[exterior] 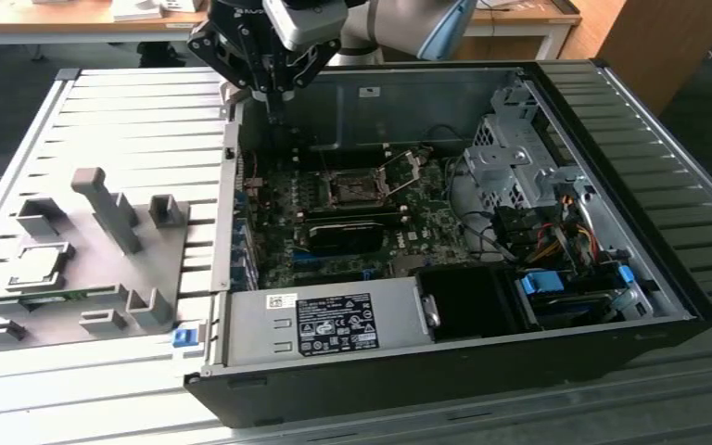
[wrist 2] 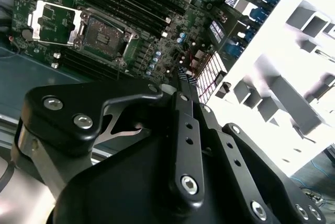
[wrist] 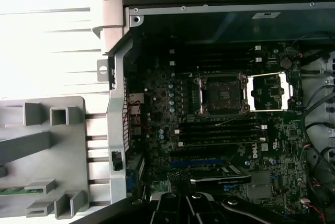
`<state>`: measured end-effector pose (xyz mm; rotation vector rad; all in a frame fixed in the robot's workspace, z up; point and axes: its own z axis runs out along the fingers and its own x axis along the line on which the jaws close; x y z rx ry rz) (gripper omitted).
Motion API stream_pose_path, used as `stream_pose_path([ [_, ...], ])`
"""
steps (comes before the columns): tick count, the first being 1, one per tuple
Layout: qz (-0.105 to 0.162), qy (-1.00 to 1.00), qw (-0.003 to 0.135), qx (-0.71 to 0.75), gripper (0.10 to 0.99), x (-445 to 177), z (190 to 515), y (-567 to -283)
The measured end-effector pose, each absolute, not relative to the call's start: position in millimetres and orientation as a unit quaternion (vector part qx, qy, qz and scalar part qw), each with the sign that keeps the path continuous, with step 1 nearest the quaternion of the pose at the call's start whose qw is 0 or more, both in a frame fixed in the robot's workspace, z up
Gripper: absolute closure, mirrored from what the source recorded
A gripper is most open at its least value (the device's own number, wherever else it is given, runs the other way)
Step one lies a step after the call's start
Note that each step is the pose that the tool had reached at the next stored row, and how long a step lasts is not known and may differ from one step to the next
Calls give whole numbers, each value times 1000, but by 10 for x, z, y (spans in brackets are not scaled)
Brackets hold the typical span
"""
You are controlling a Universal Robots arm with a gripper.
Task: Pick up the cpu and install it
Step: 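Reach for the cpu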
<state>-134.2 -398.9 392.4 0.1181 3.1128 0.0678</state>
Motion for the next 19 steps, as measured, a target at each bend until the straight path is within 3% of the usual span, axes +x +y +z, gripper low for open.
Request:
stream_pose_path([
  [19, 22, 999, 12, 38, 980, -1445, 3909, -3989],
])
